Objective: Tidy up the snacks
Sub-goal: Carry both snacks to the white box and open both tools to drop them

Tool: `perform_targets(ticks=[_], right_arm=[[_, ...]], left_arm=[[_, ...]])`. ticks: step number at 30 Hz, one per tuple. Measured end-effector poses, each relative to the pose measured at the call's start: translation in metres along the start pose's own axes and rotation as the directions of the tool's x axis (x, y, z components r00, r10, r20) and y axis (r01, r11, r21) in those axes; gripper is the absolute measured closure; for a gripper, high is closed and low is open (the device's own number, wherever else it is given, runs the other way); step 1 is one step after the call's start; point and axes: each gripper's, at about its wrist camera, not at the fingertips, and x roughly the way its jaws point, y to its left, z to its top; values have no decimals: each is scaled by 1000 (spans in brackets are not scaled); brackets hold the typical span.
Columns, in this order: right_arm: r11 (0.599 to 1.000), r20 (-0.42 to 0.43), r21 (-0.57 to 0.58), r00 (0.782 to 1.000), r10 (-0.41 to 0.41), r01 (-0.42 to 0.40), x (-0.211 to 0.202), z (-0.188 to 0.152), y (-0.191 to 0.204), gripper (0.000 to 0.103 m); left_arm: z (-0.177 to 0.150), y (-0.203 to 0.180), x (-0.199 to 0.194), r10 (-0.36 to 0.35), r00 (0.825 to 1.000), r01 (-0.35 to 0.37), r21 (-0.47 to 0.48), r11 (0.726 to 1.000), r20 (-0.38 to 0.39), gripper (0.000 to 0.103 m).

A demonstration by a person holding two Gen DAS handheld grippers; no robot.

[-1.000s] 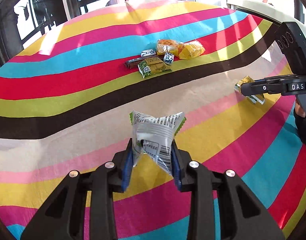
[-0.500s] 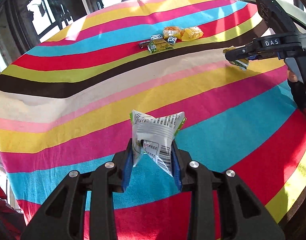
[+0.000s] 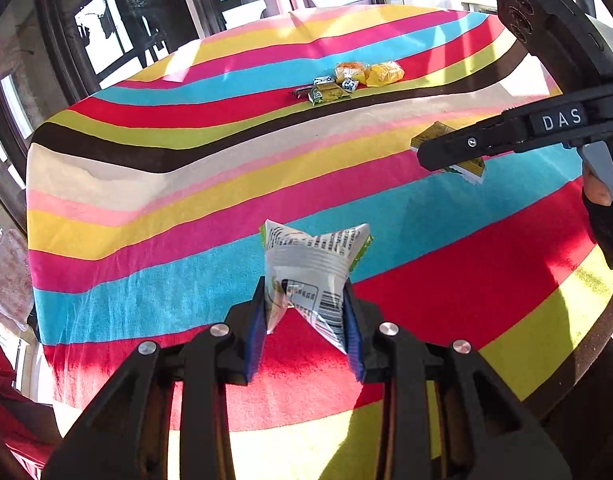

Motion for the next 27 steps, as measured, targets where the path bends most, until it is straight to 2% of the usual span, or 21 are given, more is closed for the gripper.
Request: perform_targets(ticks=[12,19,24,27], right_arm=[[989,-50,-141,998,36,-43,16,-25,72,65],[952,-107,-283,990,92,-119,20,-49,137,65],[890,-225,-386,960,166,-244,38,-75,187,65],[841,-324,-431,926,193,-326,55,-98,217,65]], left_arm=[[-53,16,-38,61,998,-59,-57,997,22,70],[-97,42,-77,127,992,-123,-166,978,15,70],[-142,65,-100,184,981,-194,-251,948,-61,70],[-171,79,-104,202,971,-233,-299,925,-131,69]])
